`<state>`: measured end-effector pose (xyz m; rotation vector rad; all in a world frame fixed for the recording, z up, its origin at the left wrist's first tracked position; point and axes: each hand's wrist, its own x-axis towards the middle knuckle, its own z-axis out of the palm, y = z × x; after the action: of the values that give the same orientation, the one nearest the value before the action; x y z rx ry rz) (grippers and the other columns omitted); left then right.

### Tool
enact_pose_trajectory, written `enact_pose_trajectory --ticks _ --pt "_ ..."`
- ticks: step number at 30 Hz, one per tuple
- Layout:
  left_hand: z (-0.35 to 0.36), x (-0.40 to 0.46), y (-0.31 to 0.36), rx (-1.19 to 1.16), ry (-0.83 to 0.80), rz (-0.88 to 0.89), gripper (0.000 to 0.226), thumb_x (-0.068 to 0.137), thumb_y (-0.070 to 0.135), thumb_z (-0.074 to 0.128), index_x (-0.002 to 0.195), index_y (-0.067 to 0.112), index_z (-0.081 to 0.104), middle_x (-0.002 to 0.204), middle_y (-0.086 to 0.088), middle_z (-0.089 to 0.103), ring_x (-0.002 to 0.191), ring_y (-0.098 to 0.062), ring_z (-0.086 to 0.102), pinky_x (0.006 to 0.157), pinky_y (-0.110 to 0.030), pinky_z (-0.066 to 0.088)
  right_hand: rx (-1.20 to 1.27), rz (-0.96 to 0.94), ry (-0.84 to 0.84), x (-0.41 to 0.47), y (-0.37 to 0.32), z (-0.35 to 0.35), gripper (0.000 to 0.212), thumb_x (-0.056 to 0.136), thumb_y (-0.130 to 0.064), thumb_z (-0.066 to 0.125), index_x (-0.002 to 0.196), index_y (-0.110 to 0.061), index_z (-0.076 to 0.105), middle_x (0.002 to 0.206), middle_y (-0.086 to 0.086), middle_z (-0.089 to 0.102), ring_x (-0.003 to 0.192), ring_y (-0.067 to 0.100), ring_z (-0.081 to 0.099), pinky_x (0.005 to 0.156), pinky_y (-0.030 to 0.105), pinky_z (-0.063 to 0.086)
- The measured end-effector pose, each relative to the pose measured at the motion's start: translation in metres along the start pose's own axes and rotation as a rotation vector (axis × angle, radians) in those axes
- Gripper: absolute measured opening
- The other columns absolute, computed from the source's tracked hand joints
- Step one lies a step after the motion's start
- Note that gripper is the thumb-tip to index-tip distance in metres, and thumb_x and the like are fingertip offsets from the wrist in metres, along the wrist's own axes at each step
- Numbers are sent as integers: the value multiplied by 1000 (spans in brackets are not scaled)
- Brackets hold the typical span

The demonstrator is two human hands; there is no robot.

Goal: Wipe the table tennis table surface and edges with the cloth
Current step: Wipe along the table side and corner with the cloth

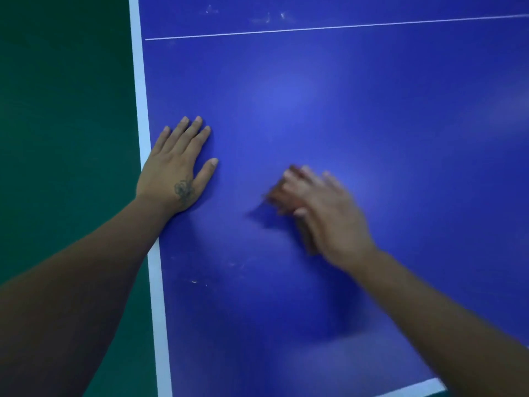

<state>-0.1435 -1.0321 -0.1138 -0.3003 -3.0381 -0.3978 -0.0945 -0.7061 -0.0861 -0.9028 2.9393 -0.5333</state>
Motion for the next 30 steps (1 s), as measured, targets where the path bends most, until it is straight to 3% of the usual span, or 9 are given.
enact_pose_trajectory --ticks 5,9,17,21,27,30 --pt "4 3 -3 -3 30 2 71 109 55 34 168 17 33 177 -1 26 166 -20 16 136 -46 9 -244 270 -95 8 94 -28 54 109 -46 26 158 -33 42 174 -5 18 163 24 7 127 60 7" --pt "4 4 -5 -7 38 4 70 109 55 37 167 17 35 177 -1 27 166 -20 17 136 -46 10 -250 413 -65 -3 81 -7 63 104 -62 28 163 -39 27 176 -1 7 163 27 2 128 61 6" --pt "-2 5 -5 -16 12 4 68 110 52 43 167 16 36 177 -2 26 166 -22 17 135 -49 12 -177 134 -88 -5 -75 63 60 105 -47 37 163 -32 32 176 4 8 162 33 4 125 64 14" --pt "-5 4 -2 -43 -11 3 65 113 47 46 168 15 34 177 -3 25 166 -23 15 135 -48 10 -126 -70 -189 -22 -131 79 53 112 -43 23 163 -34 30 176 -3 6 162 26 5 128 59 14" --pt "-27 -30 -8 -228 97 -52 50 114 27 50 158 4 48 169 -11 42 163 -28 27 135 -47 17 153 -55 -127 7 -103 55 48 111 -34 28 155 -33 46 172 -14 22 161 10 11 129 56 13" --pt "-41 -64 -22 -208 100 -89 48 115 26 48 157 3 49 168 -12 43 162 -28 30 134 -47 20 30 -72 -114 58 -80 47 49 111 -39 26 156 -36 44 172 -13 21 162 17 9 128 60 7"
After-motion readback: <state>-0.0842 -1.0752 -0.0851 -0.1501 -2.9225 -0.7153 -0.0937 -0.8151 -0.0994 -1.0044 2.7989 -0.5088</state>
